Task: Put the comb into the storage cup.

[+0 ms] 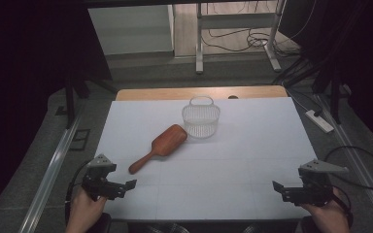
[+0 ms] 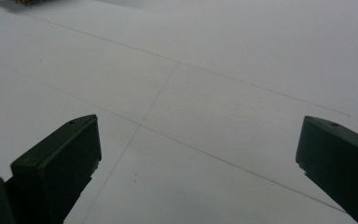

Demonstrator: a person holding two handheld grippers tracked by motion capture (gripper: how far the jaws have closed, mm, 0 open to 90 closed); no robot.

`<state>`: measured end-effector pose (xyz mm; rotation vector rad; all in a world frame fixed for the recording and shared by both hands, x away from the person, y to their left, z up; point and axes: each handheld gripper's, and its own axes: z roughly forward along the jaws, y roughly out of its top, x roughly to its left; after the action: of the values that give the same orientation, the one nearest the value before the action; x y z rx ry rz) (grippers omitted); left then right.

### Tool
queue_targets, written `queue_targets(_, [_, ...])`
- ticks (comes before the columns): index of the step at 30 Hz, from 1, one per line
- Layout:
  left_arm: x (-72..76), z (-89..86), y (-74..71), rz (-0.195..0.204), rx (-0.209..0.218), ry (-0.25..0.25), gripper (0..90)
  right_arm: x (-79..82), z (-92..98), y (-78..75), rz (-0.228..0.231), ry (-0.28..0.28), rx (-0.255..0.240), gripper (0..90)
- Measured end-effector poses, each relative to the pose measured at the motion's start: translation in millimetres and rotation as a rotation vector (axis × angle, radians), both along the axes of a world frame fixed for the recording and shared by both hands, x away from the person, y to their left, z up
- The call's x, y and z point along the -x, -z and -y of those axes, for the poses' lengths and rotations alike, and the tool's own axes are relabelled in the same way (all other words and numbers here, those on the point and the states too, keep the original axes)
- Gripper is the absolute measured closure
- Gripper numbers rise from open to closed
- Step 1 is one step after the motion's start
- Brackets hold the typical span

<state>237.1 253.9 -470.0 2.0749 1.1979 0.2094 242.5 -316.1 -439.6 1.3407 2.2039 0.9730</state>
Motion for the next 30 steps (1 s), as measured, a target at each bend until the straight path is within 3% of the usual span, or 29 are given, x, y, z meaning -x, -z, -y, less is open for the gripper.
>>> queue_targets(8, [-12.1,2.0,-1.6,0.018,-0.015,0.006,0.0,0.3,0.1,-0.1,0.002,-0.003,0.000,0.0])
queue_targets(30, [-48.3,8.2,-7.2,-0.011,-0.061,0.002,0.0,0.5,-1.0,0.2,0.003,-0.010,0.010,0.0])
